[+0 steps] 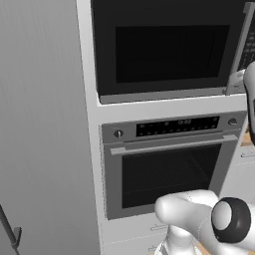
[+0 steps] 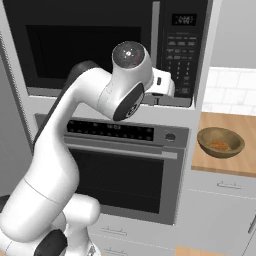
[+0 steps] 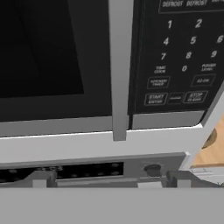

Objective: Open the microwave, place the bowl with waffle inside the microwave, then close the microwave door and turn it on.

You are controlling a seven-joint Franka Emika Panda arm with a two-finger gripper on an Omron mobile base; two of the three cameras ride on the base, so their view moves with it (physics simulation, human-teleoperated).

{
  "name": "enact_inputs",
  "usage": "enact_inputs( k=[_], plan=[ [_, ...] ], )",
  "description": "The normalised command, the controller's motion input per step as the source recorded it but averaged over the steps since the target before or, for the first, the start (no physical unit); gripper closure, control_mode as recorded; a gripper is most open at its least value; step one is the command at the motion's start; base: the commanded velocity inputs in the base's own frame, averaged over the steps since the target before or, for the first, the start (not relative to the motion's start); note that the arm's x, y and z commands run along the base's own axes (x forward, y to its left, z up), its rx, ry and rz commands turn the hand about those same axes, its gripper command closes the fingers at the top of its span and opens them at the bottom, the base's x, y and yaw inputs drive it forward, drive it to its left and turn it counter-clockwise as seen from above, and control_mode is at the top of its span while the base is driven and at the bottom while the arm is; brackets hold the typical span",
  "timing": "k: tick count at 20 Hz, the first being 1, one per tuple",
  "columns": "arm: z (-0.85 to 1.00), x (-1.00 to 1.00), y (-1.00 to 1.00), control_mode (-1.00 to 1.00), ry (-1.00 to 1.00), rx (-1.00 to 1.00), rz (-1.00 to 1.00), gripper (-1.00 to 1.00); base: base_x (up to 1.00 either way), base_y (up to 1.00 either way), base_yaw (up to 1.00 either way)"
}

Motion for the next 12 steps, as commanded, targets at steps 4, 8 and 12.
enact_inputs(
  k=[4,8,12],
  plan=[
    [0.00,0.33,0.00,-1.00,-0.07,0.00,-0.03,-1.00,0.00,0.00,0.00],
    [0.00,0.35,-0.03,-1.00,-0.01,0.00,-0.02,-1.00,0.00,0.00,0.00],
    [0.00,0.37,0.00,-1.00,0.00,0.00,-0.02,-1.00,0.00,0.00,0.00]
  ],
)
